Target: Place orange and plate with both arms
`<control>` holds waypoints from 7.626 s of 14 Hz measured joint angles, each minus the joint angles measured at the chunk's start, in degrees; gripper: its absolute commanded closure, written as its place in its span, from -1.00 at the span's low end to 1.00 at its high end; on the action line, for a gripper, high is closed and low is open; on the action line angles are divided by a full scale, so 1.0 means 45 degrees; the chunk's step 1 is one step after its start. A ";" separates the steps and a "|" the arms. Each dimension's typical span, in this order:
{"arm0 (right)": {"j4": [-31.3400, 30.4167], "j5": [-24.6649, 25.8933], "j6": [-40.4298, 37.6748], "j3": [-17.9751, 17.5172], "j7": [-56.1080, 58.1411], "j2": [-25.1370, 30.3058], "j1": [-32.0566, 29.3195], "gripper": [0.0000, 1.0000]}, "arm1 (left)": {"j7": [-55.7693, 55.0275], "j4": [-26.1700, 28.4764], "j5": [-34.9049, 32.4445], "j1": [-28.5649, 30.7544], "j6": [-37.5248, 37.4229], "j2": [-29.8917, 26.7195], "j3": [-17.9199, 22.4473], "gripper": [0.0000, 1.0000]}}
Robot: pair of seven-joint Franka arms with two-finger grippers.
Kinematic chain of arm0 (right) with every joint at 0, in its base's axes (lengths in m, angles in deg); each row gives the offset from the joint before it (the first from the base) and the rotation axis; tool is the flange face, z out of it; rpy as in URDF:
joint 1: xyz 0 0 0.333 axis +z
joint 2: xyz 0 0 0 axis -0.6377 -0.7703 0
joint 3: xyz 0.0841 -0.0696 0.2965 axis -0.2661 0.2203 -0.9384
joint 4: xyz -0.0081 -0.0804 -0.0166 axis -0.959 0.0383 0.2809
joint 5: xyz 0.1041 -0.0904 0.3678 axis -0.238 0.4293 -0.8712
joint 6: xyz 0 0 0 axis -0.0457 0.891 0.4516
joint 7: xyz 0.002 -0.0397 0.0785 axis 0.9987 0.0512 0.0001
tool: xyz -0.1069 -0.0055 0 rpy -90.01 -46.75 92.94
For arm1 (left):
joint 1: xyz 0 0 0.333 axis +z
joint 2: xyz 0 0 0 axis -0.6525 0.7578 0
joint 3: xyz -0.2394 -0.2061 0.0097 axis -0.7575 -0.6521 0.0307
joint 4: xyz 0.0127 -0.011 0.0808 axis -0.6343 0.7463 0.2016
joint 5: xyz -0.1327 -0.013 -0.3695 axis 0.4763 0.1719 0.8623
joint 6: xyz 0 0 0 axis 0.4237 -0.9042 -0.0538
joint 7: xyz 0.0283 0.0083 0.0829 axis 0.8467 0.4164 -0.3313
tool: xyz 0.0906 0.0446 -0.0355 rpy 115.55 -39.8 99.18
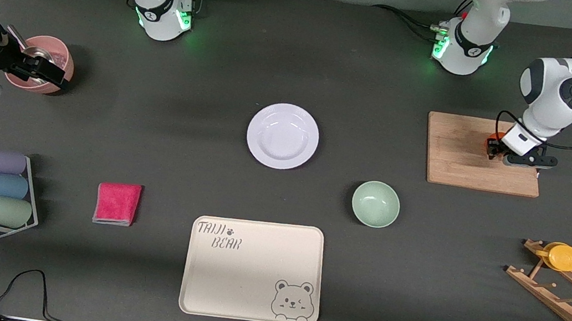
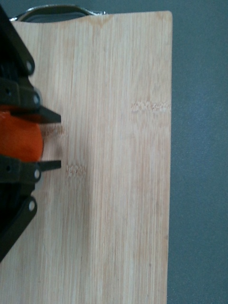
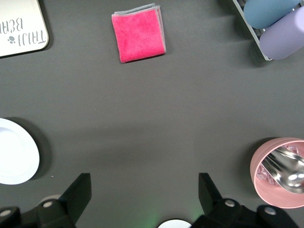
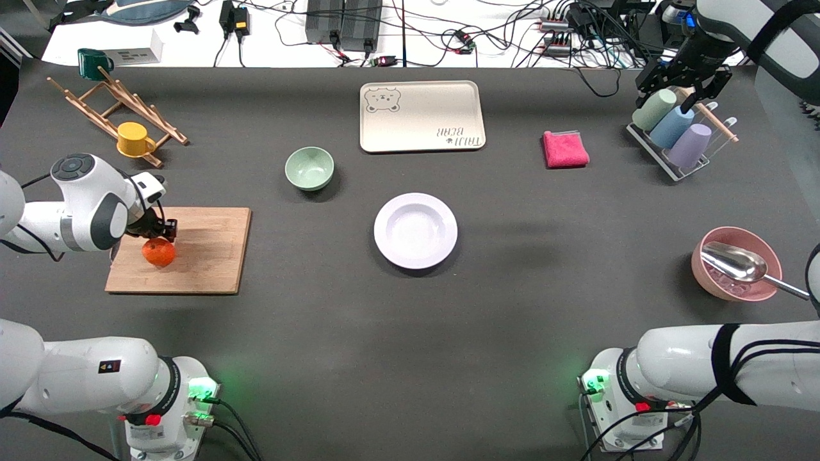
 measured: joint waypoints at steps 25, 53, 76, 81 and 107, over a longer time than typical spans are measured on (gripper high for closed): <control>-0.0001 0.0000 -0.0083 0.0005 0.0000 -0.0143 -0.0006 -1.00 | -0.0025 -0.0101 0.0280 -0.0125 -0.4958 -0.3862 0.0042 -0.98; 0.1523 0.0000 -0.0552 0.0852 -0.1175 -0.1642 -0.0055 -1.00 | 0.0934 0.0829 0.0287 0.0700 -0.1391 -0.1726 0.1189 -0.95; 0.1781 -0.0014 -0.0946 0.0887 -0.1325 -0.2001 0.0588 -1.00 | 0.0786 -0.4810 0.1187 -0.1088 -0.9170 -0.2448 0.0981 -1.00; 0.1940 0.0012 -0.1011 0.0909 -0.1325 -0.2001 0.0565 -1.00 | 0.0785 -1.1201 0.1582 -0.1415 -1.6718 -0.2862 0.0184 -1.00; 0.2184 0.0194 -0.1445 0.0914 -0.1325 -0.2316 0.0580 -1.00 | 0.2033 0.1006 0.0424 0.0071 -0.0947 -0.1585 0.2683 -0.98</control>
